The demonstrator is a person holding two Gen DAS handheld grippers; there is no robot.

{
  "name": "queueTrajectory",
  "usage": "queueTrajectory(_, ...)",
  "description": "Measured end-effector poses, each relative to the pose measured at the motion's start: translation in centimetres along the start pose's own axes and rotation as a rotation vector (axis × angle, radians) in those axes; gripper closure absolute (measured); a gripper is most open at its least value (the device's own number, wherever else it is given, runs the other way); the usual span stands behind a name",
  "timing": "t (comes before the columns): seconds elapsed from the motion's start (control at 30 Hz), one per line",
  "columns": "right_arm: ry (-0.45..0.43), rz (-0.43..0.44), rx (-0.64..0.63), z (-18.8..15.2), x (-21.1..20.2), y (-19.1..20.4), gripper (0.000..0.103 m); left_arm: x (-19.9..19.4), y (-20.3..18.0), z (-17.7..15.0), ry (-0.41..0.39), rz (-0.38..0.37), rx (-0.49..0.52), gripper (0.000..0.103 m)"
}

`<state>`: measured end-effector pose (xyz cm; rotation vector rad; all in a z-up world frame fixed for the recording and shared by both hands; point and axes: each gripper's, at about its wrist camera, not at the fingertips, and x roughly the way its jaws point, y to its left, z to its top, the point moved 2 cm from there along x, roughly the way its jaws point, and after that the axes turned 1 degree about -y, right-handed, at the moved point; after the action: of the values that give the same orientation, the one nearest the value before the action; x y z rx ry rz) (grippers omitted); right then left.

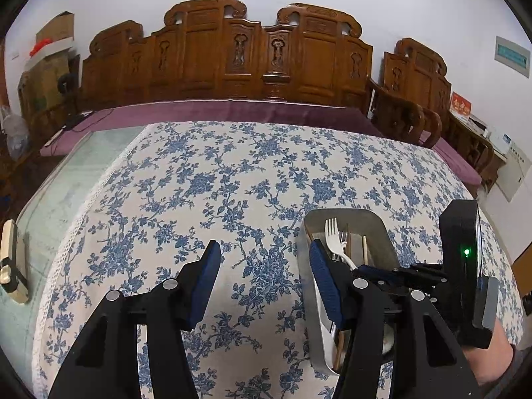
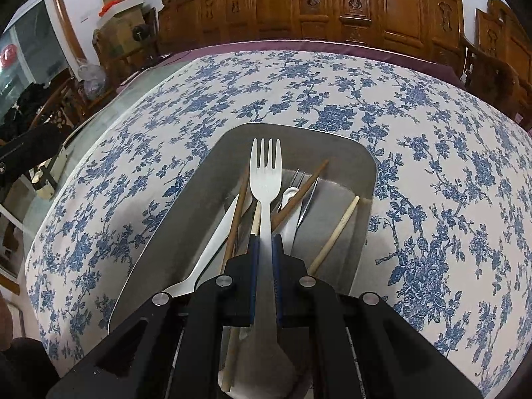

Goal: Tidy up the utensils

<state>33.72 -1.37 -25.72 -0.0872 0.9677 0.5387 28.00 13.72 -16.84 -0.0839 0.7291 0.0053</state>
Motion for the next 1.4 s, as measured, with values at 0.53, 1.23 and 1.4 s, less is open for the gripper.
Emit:
queueTrajectory(0.53, -0.096, 0.069, -0.001, -1.3, -6.1, 0.5, 0.083, -0.6, -1.7, -1.0, 0.0, -0.009, 0.031, 0.05)
queueTrajectory(1.23, -0.294, -0.134, 0.06, -9.5, -22.2, -3.4, 0.003, -10.3, -9.7, -4.6, -0.052, -0.015, 0.118, 0.008)
queueTrajectory(1.4, -0.385, -0.168, 0.082, -10.3, -27.4, -3.8, 0.003, -14.6, -11.8, -4.1, -0.113, -0.016, 0.134, 0.008)
